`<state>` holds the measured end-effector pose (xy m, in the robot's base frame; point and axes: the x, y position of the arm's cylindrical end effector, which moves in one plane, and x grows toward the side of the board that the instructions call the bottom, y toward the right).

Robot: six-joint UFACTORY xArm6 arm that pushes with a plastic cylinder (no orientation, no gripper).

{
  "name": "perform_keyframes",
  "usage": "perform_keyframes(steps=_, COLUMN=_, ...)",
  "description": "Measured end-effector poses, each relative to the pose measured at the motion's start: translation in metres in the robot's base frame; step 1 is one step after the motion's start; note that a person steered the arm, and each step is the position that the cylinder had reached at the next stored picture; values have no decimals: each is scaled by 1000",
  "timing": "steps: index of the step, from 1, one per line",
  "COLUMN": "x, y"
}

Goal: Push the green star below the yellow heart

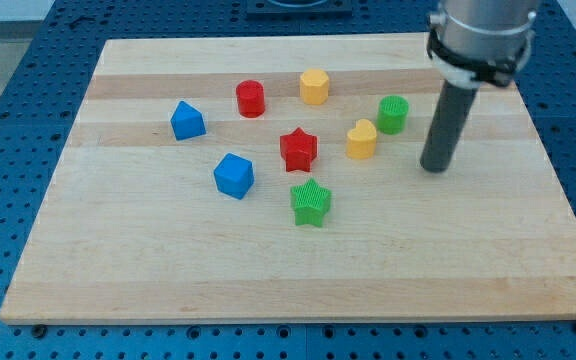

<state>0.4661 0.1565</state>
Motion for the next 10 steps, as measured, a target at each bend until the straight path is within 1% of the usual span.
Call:
perform_keyframes(steps=1, x=60, y=-30)
perform_keyframes(steps=2, x=82, y=-113)
perform_keyframes(steps=3, x=79, y=-178)
perform_keyframes(steps=4, x=63, y=-183)
perform_keyframes(steps=5, x=54, y=-172)
perform_keyframes(steps=7, x=47, y=-117)
perform_keyframes(steps=8, x=35, y=-110)
perform_keyframes(steps=9, x=35, y=-148)
perform_keyframes(steps=10, x=28, y=-151)
